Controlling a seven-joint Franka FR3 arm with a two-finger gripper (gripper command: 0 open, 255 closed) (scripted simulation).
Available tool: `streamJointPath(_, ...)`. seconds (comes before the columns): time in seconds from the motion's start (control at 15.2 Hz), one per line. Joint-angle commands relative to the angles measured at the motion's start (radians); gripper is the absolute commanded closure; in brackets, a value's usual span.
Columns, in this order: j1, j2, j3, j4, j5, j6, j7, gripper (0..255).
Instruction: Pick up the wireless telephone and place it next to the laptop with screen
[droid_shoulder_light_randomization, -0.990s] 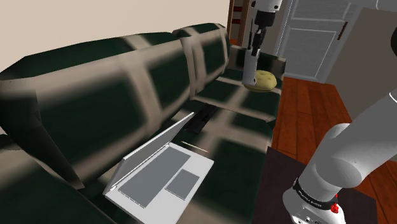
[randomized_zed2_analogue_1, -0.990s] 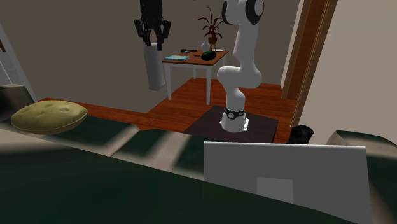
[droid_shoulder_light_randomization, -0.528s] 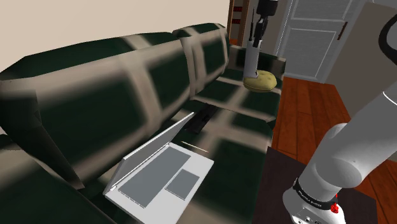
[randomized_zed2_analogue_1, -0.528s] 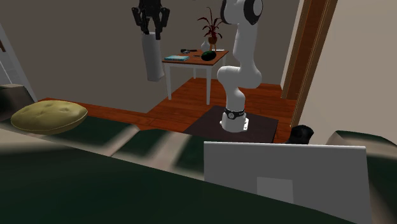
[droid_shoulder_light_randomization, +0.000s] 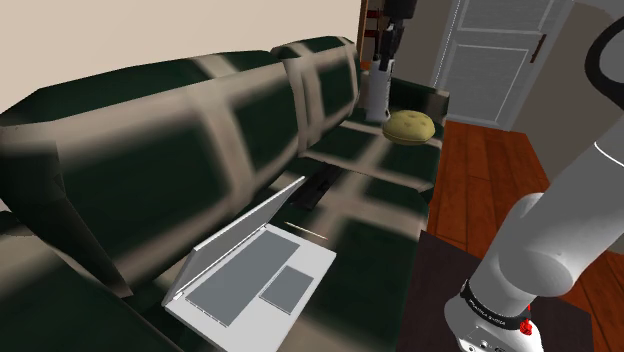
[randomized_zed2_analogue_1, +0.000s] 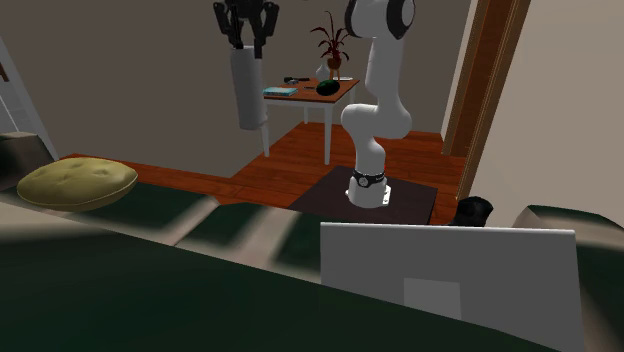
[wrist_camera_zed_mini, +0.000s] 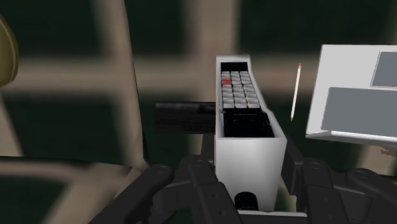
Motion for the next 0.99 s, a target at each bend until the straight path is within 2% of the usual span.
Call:
streamJointPath(0.0,0.019,0.010,0.030,0.012,0.004,-0.003,0.050,255)
streamJointPath(0.46,0.083,0.098,0.122,0.104,0.022,-0.010,0.208,255)
streamJointPath(0.79,0.135,0.202,0.180,0.226,0.029,-0.031,0.319,255)
streamJointPath(0.92,0.136,0.182,0.181,0.172,0.027,0.003,0.321,255)
